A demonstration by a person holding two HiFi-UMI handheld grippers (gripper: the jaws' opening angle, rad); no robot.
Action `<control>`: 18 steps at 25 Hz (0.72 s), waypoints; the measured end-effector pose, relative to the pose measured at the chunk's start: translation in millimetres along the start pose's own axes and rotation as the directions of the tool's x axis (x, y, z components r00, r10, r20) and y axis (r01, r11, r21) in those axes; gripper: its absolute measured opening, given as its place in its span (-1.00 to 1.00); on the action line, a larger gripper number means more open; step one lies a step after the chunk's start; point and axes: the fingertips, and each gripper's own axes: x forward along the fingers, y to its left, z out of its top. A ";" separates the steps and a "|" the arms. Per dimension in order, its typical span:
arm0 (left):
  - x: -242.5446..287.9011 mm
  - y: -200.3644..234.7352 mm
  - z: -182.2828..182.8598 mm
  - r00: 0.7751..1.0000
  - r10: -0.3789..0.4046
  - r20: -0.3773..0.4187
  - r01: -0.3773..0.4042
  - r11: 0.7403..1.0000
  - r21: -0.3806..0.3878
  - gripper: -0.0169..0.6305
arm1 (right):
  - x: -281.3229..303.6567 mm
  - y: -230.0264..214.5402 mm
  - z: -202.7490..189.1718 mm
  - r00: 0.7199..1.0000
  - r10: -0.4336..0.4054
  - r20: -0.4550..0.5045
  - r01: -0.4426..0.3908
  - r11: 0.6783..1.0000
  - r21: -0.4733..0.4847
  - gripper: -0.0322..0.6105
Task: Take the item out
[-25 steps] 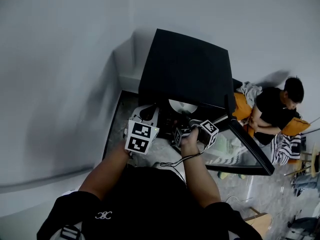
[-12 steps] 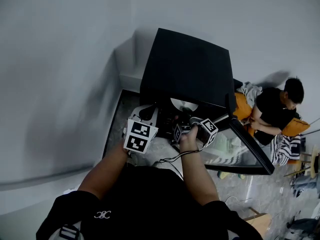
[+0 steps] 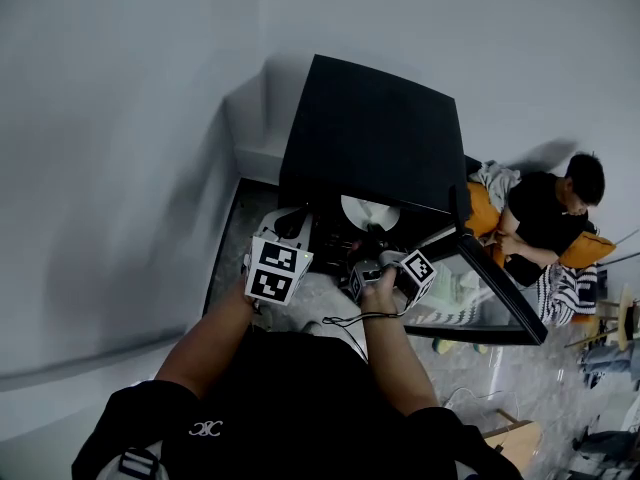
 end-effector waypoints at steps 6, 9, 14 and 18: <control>1.5 3.4 -2.1 1.000 -0.002 -0.002 0.002 1.000 -0.005 -0.95 | -23.2 4.6 -14.7 0.999 0.009 -0.047 -0.012 0.998 -0.060 -0.83; 5.1 4.7 -2.5 1.000 -0.010 -0.003 0.010 1.000 -0.010 -0.95 | -34.9 8.0 -19.6 0.998 0.028 -0.062 -0.032 0.998 -0.063 -0.83; 14.2 4.4 -5.1 1.000 -0.024 -0.006 0.024 1.000 -0.012 -0.95 | -54.4 12.4 -24.9 0.996 0.047 -0.075 -0.051 0.997 -0.053 -0.83; 10.1 -2.2 -7.8 0.999 -0.034 0.003 0.034 0.999 -0.016 -0.95 | -82.8 14.0 -33.6 0.995 0.048 -0.091 -0.053 0.997 -0.057 -0.83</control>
